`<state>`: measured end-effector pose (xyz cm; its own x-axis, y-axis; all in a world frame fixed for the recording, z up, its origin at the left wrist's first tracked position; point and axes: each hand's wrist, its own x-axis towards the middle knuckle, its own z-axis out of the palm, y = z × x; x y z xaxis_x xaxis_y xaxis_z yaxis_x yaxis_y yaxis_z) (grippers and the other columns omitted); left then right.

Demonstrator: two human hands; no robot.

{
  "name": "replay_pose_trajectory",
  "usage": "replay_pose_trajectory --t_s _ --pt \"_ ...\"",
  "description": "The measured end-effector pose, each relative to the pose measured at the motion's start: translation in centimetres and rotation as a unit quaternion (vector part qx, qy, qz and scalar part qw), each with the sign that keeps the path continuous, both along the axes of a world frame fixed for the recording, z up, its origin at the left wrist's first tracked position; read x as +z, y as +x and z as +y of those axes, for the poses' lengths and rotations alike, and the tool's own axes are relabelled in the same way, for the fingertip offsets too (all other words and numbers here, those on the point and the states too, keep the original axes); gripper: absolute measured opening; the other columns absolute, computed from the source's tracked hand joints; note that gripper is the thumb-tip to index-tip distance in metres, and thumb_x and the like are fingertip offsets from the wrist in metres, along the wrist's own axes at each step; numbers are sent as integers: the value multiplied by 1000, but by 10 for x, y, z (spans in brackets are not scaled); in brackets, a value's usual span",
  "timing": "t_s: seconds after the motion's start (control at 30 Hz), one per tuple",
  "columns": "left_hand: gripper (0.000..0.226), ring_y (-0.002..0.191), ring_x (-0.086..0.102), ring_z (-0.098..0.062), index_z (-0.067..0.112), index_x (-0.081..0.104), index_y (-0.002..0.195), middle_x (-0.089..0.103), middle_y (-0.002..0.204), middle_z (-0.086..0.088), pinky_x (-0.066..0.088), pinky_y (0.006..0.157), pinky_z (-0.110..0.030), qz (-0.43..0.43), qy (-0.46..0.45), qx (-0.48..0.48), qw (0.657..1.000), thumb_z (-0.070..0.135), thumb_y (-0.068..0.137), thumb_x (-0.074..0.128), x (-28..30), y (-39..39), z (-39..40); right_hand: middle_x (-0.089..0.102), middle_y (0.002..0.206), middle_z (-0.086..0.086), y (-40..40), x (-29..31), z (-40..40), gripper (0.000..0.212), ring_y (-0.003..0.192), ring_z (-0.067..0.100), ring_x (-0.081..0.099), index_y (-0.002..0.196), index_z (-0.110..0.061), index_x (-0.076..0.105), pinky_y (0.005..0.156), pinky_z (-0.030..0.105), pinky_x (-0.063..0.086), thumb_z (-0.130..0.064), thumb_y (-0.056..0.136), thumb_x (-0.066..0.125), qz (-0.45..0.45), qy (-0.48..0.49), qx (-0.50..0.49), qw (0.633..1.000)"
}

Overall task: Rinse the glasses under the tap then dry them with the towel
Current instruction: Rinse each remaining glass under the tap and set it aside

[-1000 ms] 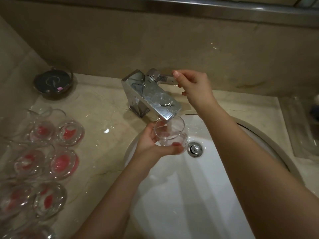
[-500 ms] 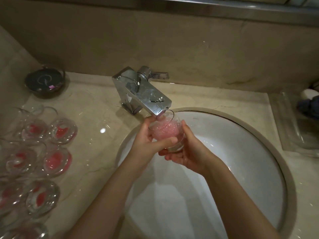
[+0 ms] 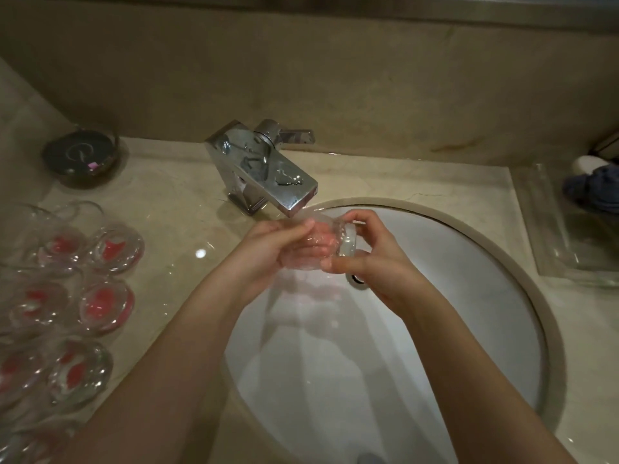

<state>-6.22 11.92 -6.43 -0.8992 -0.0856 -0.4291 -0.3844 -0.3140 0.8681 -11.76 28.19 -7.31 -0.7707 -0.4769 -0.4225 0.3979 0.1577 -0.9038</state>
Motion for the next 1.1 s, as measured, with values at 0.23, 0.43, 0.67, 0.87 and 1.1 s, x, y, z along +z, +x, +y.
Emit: replay_pose_trajectory --t_s 0.23,0.43,0.67,0.87,1.1 --pt "22 78 74 -18 10 74 89 76 84 -8 58 78 -25 14 -1 -13 1000 18 74 62 -6 5 6 73 79 10 -12 8 5 49 69 23 72 101 -6 69 59 25 56 -51 92 52 -143 20 60 988" --pt "20 76 74 -19 5 78 84 76 83 -11 57 73 -23 -3 23 -5 1000 14 72 64 -4 0 2 65 105 10 -19 -1 8 38 91 20 69 106 -15 61 71 32 59 -6 74 79 -7 -14 77 997" --pt "38 89 73 -20 3 71 106 75 94 -11 55 83 -25 22 -18 -32 999 10 69 76 -9 2 0 74 89 8 -25 0 0 43 80 21 73 107 -14 68 65 28 58 -50 83 60 -108 -22 96 989" --pt "18 77 73 -14 14 76 88 76 84 -4 56 77 -24 44 -7 -6 999 18 76 63 -10 2 0 64 111 6 -21 -14 10 44 86 18 70 108 -21 61 70 28 55 -15 68 77 -9 -59 93 994" --pt "31 77 72 -15 3 69 101 75 85 -6 56 75 -26 59 -18 -4 998 16 74 66 -20 2 0 71 84 10 -18 -22 1 35 67 20 70 93 -15 72 55 24 55 -43 95 51 -108 -75 62 989"
